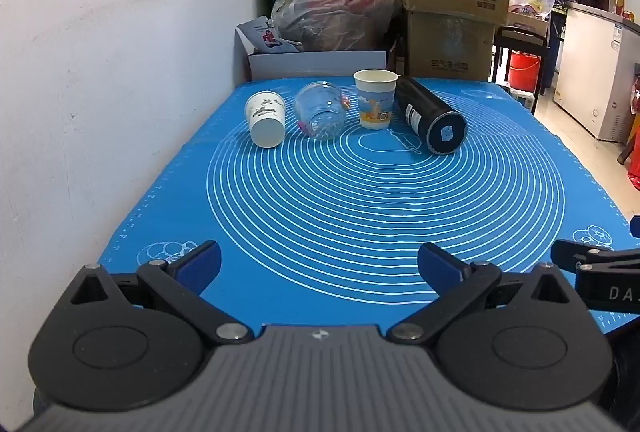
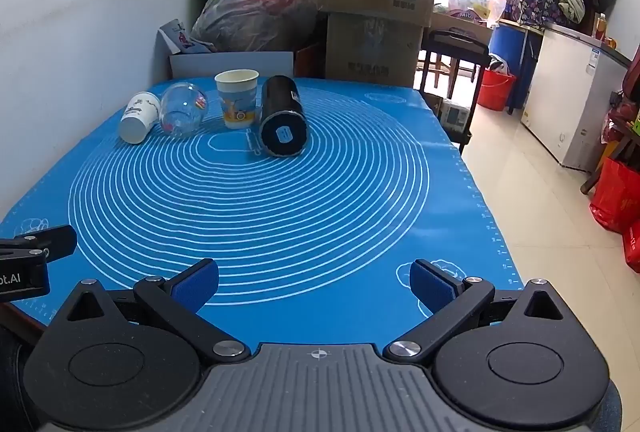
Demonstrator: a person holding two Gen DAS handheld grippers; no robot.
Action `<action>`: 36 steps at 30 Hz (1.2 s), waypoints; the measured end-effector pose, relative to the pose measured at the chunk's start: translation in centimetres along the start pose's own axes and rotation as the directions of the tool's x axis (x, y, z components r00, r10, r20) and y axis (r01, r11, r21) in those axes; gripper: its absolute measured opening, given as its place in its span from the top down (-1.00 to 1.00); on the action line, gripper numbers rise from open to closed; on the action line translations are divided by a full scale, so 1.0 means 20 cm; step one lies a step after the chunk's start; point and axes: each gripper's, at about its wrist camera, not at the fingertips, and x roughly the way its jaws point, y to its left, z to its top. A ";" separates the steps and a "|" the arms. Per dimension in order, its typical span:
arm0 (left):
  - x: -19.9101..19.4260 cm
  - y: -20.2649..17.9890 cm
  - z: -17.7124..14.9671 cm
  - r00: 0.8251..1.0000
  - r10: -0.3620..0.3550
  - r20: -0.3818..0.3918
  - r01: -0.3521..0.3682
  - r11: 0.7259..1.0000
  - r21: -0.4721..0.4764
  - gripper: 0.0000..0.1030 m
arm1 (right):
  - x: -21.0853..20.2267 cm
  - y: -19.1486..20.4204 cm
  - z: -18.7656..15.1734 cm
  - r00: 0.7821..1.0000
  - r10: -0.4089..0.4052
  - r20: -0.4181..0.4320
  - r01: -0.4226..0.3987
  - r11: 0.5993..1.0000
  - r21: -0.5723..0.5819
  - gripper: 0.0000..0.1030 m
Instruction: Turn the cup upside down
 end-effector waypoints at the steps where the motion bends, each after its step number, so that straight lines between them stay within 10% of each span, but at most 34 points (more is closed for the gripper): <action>1: 0.00 0.00 0.00 1.000 0.002 0.002 -0.002 1.000 0.001 -1.00 | 0.00 0.00 0.00 1.000 0.001 -0.003 -0.001 1.000 -0.002 -1.00; 36: -0.01 -0.02 -0.01 1.000 -0.007 0.019 0.007 1.000 -0.004 -1.00 | 0.00 -0.01 0.00 1.000 0.003 0.001 -0.003 1.000 0.004 -1.00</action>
